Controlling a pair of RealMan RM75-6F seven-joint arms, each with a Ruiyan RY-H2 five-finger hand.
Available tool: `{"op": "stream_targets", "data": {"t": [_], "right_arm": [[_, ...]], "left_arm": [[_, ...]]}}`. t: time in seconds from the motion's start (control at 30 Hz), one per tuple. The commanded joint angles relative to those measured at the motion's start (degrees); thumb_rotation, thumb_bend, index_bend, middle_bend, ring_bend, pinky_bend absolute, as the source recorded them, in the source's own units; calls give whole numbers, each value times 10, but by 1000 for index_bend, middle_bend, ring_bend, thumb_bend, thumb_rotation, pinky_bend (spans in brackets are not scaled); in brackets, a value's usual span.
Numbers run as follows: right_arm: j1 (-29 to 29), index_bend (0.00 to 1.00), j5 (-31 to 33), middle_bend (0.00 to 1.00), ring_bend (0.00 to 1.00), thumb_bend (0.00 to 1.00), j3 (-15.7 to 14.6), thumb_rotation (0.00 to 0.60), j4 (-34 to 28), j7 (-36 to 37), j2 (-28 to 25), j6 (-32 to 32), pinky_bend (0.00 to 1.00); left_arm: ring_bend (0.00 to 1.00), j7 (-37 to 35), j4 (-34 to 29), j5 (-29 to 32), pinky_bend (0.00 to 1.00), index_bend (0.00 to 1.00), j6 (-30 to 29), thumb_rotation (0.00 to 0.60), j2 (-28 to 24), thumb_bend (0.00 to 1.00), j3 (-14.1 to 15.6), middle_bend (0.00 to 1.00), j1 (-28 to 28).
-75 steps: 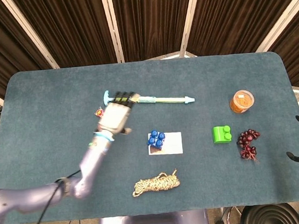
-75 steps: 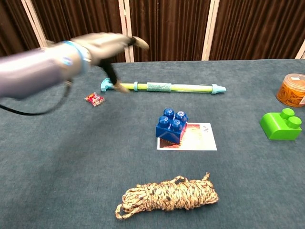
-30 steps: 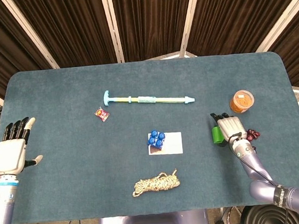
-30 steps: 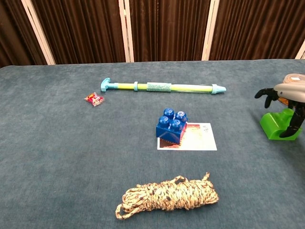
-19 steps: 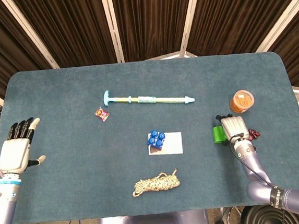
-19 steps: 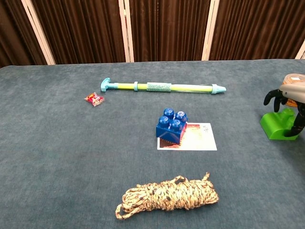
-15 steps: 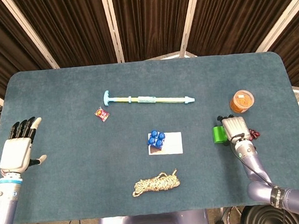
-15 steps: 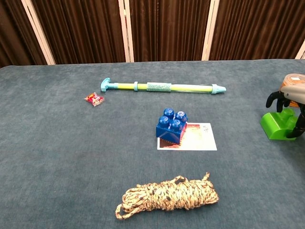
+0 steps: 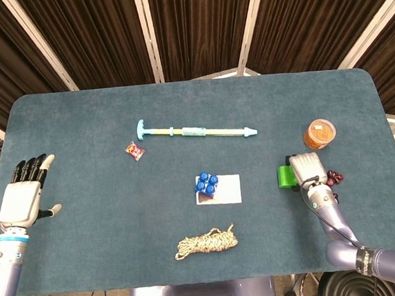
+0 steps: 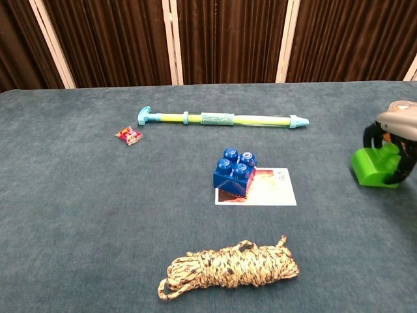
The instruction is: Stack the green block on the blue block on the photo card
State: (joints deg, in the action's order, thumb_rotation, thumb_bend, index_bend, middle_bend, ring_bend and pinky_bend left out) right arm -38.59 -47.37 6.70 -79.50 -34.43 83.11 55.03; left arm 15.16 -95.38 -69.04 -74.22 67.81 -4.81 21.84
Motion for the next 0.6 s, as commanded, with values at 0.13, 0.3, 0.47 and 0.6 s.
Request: {"op": "stream_targets", "data": {"t": [0.13, 0.3, 0.47, 0.6], "right_arm": [[-20, 463, -146, 616, 516, 429, 15, 600, -18, 92, -25, 6, 626], [-71, 463, -215, 616, 516, 499, 30, 600, 3, 176, -34, -70, 581], [-119, 464, -336, 616, 516, 614, 19, 600, 46, 294, -33, -115, 556], [-161, 471, -439, 616, 516, 751, -11, 600, 96, 399, -12, -117, 570]], "left_arm": [[0, -6, 1, 6, 0, 0, 13, 600, -4, 0, -4, 0, 1], [0, -7, -2, 15, 0, 0, 23, 600, -7, 0, -9, 0, 1], [0, -7, -5, 22, 0, 0, 29, 600, -12, 0, -12, 0, 0], [0, -5, 0, 37, 0, 0, 40, 600, -15, 0, -14, 0, 0]]}}
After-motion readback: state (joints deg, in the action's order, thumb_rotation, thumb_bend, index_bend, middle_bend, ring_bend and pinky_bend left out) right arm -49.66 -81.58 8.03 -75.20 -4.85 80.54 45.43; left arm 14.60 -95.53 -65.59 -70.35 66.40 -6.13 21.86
